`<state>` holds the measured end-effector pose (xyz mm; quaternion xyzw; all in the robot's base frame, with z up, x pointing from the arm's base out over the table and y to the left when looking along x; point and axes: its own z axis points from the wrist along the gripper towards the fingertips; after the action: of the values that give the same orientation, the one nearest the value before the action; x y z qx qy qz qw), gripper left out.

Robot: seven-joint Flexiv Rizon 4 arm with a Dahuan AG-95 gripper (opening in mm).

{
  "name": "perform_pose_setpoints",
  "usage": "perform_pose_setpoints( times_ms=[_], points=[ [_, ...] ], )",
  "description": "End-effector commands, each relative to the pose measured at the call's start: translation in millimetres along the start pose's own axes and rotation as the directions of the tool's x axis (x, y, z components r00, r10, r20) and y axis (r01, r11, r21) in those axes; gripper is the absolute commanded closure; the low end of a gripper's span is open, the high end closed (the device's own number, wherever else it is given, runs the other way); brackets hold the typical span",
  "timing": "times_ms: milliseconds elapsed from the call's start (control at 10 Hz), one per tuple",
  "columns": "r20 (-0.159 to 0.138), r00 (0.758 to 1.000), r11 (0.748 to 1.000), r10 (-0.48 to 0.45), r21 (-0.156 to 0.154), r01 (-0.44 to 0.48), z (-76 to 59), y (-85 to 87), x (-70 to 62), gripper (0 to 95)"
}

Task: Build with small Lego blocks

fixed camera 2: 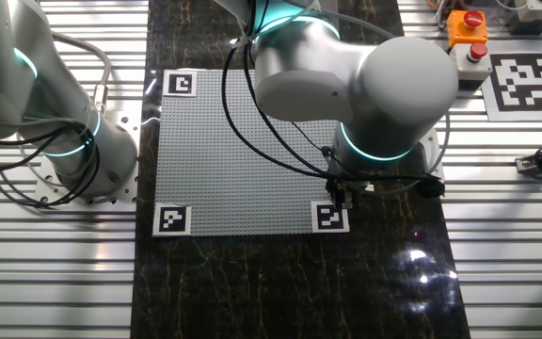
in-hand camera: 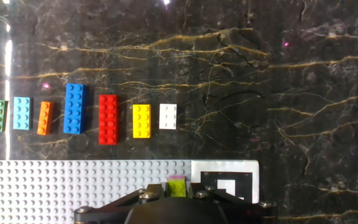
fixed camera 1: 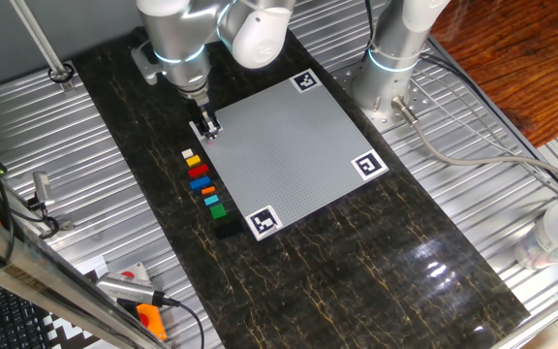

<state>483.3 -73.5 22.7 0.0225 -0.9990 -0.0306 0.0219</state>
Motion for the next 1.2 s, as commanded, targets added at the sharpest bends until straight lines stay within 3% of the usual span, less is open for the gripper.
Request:
perform_pose_setpoints(
  times_ms=[100, 200, 300, 400, 700, 800, 900, 1100, 1200],
  points=[
    [0.002, 1.0, 1.0, -0.001, -0.001, 0.001, 1.0, 0.0, -0.1, 95.0],
    [0.002, 1.0, 1.0, -0.011, -0.003, 0.011, -0.7, 0.9, 0.2, 57.0],
    [0.002, 1.0, 1.0, -0.025, 0.002, 0.025, -1.2, 1.1, 0.0, 57.0],
    [0.004, 1.0, 1.0, -0.031, 0.003, 0.031, -1.2, 1.1, 0.0, 38.0],
    [0.003, 0.999, 0.999, -0.039, 0.009, 0.039, -6.6, 2.7, -8.7, 38.0],
    [-0.003, 0.999, 0.999, -0.034, 0.01, 0.034, -11.6, 4.2, -18.7, 57.0],
    [-0.003, 0.999, 0.999, -0.035, 0.012, 0.035, -12.5, 4.3, -21.9, 57.0],
    [0.003, 0.999, 0.998, -0.052, 0.024, 0.052, -13.9, 0.4, -42.2, 57.0],
    [0.003, 0.999, 0.998, -0.052, 0.027, 0.052, -15.1, -1.1, -49.6, 76.0]
  ],
)
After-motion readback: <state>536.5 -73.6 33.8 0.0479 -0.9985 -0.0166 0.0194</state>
